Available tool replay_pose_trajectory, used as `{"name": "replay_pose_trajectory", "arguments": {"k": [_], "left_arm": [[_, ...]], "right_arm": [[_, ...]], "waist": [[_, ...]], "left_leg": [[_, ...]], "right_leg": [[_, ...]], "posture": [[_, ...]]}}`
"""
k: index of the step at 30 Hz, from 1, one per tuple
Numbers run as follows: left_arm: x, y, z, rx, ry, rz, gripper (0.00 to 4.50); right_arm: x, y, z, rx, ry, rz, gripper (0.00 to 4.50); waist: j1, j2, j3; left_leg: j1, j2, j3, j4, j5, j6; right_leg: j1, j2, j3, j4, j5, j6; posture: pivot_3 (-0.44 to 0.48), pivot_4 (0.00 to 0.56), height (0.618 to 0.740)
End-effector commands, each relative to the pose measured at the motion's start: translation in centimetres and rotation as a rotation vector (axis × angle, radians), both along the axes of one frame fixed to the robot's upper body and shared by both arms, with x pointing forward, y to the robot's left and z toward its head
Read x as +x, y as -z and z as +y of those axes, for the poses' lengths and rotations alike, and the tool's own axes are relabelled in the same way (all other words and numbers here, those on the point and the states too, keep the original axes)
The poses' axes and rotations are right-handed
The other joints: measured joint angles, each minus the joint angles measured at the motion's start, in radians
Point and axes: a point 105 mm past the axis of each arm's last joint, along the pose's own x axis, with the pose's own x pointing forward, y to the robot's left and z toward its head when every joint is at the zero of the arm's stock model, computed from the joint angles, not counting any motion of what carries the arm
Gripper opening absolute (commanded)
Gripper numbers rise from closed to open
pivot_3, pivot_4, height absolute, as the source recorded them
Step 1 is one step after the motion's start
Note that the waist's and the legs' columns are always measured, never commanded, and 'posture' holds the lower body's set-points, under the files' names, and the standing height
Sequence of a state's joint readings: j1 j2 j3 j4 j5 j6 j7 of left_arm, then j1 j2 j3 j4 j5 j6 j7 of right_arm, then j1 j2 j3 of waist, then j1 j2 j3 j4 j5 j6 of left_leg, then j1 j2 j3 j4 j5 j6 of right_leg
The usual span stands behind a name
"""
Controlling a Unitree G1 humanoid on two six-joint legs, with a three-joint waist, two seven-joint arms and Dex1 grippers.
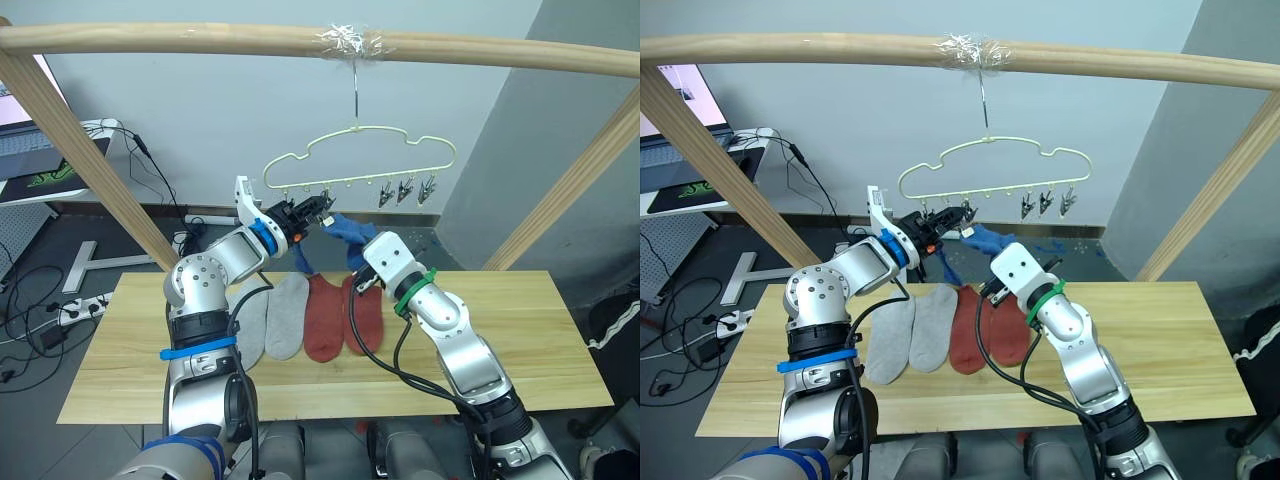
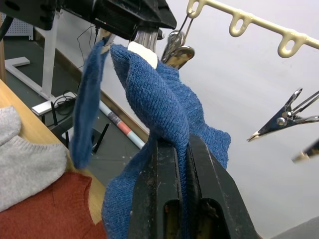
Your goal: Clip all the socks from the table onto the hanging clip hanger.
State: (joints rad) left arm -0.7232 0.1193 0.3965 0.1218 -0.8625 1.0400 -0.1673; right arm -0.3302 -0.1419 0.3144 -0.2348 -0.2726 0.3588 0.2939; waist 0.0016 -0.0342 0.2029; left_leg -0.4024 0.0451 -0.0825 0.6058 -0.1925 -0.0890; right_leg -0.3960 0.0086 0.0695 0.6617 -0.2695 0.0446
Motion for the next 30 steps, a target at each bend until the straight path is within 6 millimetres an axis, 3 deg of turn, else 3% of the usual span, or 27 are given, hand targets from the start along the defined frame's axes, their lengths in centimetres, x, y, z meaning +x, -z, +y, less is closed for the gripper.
{"name": "replay_pose_trajectory", "arguments": {"k": [1, 11, 19, 24, 30], "left_arm": [[-0.2, -1.3, -0.5, -0.013, 0.026, -0.055, 0.28], [-0.3, -1.4, -0.5, -0.01, 0.024, -0.065, 0.28], [-0.6, -1.7, -0.2, -0.027, 0.024, -0.077, 2.83], [-2.3, -2.1, 0.5, -0.023, 0.064, -0.078, 4.36], [-5.3, -1.5, 3.4, 0.103, 0.081, -0.067, 4.46]], "right_arm": [[-0.2, -2.5, 0.6, 0.036, -0.012, -0.082, 0.01], [0.0, -2.4, 1.1, 0.043, -0.024, -0.078, 0.01], [0.1, -1.7, 1.0, 0.042, -0.029, -0.052, 0.0], [0.7, -0.7, 0.9, 0.099, -0.013, 0.001, 0.0], [1.4, -0.5, 2.1, 0.215, -0.058, 0.085, 0.0]], "waist": [[0.0, 0.0, 0.0], [0.0, 0.0, 0.0], [0.0, 0.0, 0.0], [0.003, 0.0, 0.0], [0.001, 0.001, 0.001]], "left_leg": [[0.0, 0.0, 0.0, 0.0, 0.0, 0.0], [-0.001, 0.0, 0.0, -0.001, 0.0, 0.0], [-0.002, 0.0, 0.0, -0.002, 0.0, 0.0], [-0.009, 0.0, 0.0, -0.001, 0.0, 0.0], [-0.01, 0.001, -0.001, -0.002, 0.0, 0.0]], "right_leg": [[0.0, 0.0, 0.0, 0.0, 0.0, 0.0], [-0.001, 0.0, 0.0, -0.001, 0.0, 0.0], [-0.003, 0.0, 0.0, -0.001, 0.0, 0.0], [-0.01, 0.0, 0.0, 0.001, 0.0, 0.0], [-0.012, 0.0, -0.001, 0.001, 0.0, 0.0]], "posture": [[0.123, 0.182, 0.74], [0.133, 0.184, 0.74], [0.147, 0.185, 0.74], [0.162, 0.183, 0.74], [0.189, 0.186, 0.74]]}}
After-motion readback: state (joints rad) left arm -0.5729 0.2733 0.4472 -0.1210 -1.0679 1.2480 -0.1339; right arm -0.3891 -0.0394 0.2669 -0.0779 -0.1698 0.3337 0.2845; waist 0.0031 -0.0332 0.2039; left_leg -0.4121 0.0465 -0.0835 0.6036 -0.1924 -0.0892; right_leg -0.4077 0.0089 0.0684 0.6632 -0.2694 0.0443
